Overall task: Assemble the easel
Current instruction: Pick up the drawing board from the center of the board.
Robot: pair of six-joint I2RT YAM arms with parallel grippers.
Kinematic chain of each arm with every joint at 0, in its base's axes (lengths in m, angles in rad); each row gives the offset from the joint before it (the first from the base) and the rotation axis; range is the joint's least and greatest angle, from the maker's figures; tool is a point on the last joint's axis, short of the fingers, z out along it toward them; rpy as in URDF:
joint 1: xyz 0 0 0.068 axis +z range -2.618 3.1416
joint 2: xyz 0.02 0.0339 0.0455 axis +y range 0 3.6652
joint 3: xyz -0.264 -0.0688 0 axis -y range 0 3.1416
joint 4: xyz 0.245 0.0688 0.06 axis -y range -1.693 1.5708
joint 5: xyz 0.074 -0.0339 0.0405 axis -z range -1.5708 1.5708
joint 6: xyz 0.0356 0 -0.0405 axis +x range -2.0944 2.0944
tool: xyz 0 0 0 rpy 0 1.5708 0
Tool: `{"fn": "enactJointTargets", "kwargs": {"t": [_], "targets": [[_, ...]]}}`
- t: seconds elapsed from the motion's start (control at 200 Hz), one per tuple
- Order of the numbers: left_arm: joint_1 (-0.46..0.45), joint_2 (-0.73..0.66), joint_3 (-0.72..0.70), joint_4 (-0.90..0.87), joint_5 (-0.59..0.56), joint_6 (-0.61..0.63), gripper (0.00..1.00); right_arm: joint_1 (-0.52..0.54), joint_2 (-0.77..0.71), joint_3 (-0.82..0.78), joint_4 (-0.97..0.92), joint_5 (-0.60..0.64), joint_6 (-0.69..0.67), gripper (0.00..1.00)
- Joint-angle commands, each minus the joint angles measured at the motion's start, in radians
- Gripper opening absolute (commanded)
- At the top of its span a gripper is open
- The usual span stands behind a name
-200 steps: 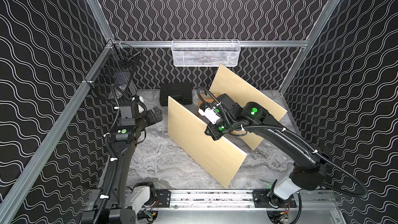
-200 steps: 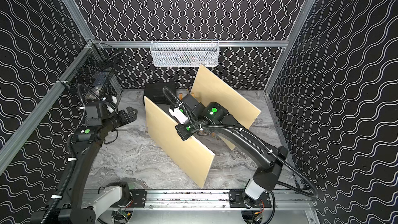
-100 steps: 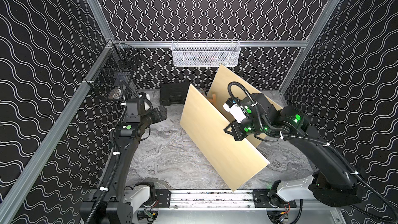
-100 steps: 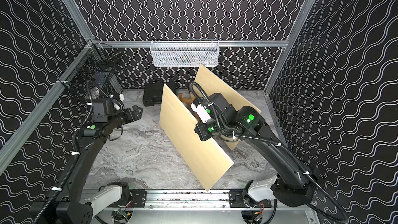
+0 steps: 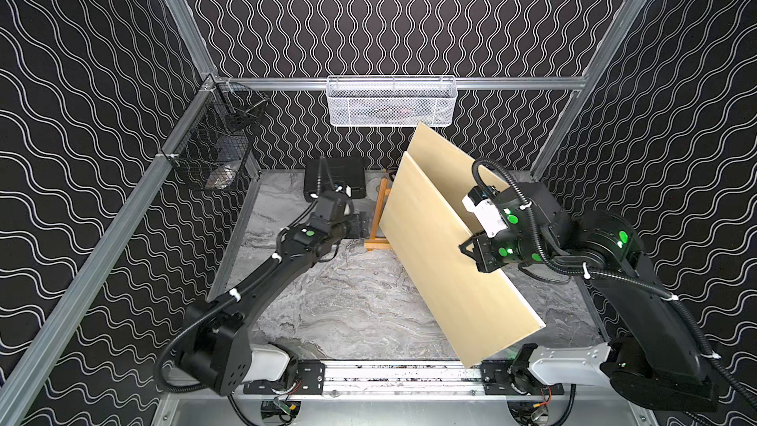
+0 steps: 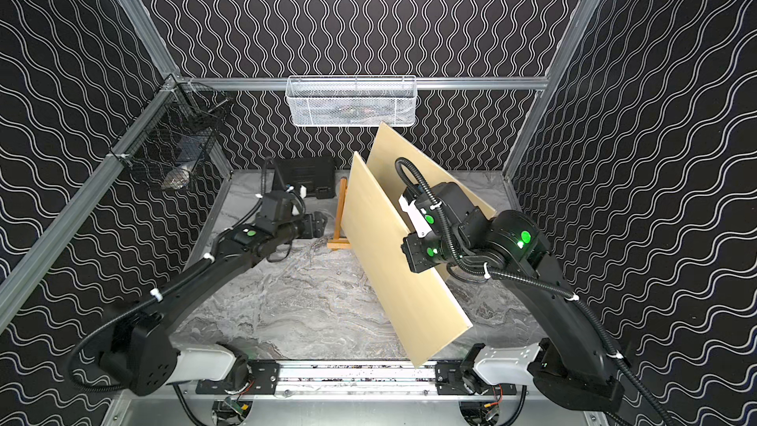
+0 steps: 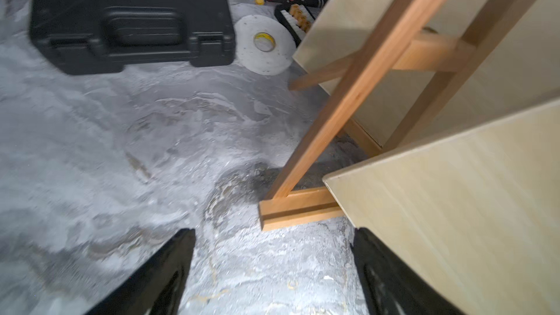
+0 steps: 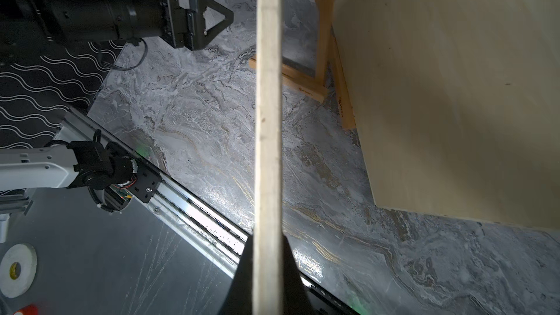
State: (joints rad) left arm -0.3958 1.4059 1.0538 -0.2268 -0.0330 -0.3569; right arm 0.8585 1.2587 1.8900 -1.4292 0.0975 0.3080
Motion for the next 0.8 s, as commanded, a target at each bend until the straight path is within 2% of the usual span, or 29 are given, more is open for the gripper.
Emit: {"fn": "enactJointTargets", "kwargs": {"t": [0.0,0.17,0.355,0.51,0.696,0.796], "targets": [[-0.022,0.05,0.005,0.18,-0.029,0.073,0.84,0.001,-0.019,0.038,0.069,0.057,0.042,0.0],[-0.023,0.119,-0.016,0.317,0.013,0.111,0.81,0.0,-0.049,0.049,0.039,0.086,0.062,0.0],[-0.027,0.203,0.0,0.423,0.082,0.187,0.7,0.001,-0.065,0.055,0.044,0.085,0.062,0.0],[-0.033,0.248,0.01,0.454,0.012,0.217,0.69,0.001,-0.068,0.052,0.046,0.082,0.049,0.0],[-0.034,0.291,-0.012,0.54,-0.002,0.243,0.64,0.001,-0.072,0.055,0.056,0.078,0.04,0.0],[-0.034,0.31,0.009,0.511,-0.047,0.259,0.57,0.001,-0.068,0.052,0.058,0.076,0.034,0.0]]}}
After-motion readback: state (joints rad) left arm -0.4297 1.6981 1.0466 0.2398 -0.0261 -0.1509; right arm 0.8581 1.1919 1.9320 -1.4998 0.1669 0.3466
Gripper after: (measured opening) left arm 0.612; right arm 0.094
